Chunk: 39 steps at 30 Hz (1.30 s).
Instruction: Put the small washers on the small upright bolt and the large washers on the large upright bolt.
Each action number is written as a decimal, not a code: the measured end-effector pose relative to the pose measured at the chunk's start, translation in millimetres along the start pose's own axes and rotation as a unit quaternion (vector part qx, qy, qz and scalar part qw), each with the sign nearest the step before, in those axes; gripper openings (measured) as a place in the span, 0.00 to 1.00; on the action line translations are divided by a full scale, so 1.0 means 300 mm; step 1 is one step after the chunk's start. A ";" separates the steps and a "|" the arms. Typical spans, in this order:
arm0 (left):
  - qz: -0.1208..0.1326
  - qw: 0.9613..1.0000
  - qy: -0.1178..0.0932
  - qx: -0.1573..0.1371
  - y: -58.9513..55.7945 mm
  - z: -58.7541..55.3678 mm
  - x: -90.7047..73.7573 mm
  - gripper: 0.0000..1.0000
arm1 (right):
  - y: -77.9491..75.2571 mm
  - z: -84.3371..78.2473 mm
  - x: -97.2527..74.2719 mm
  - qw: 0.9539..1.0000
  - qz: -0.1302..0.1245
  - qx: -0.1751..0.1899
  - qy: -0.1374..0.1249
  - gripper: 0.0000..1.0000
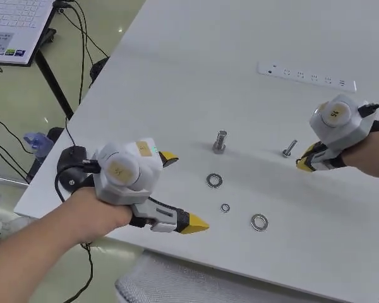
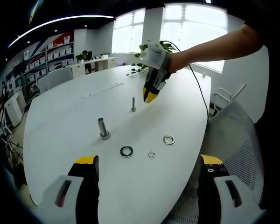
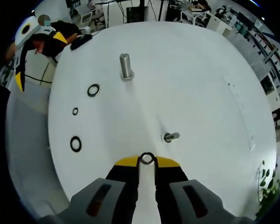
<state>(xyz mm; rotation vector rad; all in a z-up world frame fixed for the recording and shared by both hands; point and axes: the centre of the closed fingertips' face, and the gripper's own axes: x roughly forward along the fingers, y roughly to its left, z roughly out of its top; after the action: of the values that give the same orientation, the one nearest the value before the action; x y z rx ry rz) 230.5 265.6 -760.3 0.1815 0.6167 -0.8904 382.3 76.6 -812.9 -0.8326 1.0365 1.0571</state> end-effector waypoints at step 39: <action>0.005 1.000 0.011 -0.001 0.047 -0.030 0.005 0.86 | -0.141 0.090 0.032 1.000 -0.006 -0.001 -0.001 0.12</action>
<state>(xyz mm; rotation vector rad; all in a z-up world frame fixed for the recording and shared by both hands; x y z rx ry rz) 238.2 277.0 -769.8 0.1929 0.6368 -0.8789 431.2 91.6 -811.1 -0.8389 1.0276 1.0489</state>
